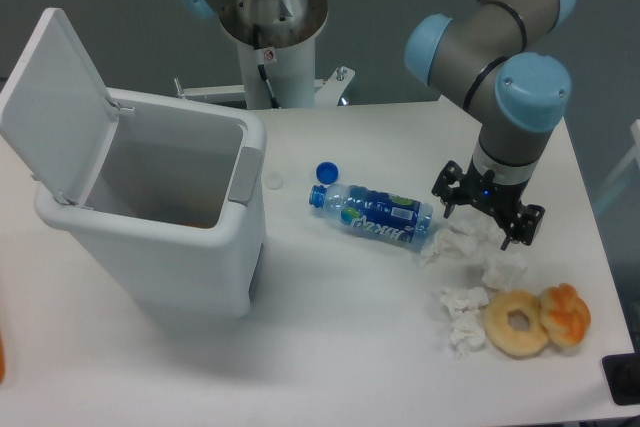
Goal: Pick up the plastic bottle
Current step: 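Move the gripper over the blue-labelled plastic bottle and lower it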
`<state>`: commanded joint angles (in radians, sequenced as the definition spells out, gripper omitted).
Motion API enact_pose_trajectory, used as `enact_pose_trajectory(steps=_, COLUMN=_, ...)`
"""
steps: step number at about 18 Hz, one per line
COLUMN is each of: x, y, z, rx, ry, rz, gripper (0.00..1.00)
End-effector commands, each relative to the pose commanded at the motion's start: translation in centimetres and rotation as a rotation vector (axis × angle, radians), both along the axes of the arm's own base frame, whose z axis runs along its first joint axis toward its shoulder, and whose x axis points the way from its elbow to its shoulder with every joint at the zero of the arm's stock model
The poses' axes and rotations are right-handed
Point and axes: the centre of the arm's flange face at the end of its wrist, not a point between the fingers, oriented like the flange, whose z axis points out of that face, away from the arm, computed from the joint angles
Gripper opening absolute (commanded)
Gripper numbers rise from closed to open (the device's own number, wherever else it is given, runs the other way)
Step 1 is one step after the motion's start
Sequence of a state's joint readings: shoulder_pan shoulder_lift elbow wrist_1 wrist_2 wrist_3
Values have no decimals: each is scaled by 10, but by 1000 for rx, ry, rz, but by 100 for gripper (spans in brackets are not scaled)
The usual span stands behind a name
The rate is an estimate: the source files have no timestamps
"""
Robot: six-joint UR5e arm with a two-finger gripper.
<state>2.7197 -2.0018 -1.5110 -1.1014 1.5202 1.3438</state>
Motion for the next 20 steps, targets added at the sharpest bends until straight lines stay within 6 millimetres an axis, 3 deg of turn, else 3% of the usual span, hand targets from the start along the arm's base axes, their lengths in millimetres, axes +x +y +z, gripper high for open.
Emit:
enact_pose_trajectory(steps=4, x=6, y=7, z=1, rx=0, ry=2, rz=-18, gripper=100)
enact_pose_trajectory(steps=6, x=25, y=26, z=0, rx=-7, ry=-3, rz=-55, gripper=100)
enact_pose_trajectory(steps=9, x=55, y=13, z=-4, rx=-51, ry=-16, rz=-64, gripper=100)
enact_pose_trajectory(steps=12, x=82, y=12, z=-25, rx=-50, ry=-73, rz=-76, gripper=100)
enact_pose_trajectory(steps=14, x=93, y=13, z=-36, rx=-43, ry=-104, rz=-74, gripper=100)
enact_pose_trajectory(steps=17, x=100, y=11, z=-29, rx=-41, ry=-99, rz=-88, gripper=100)
enact_pose_trajectory(steps=20, x=117, y=9, z=-37, rx=-60, ry=-115, rz=-182, gripper=100)
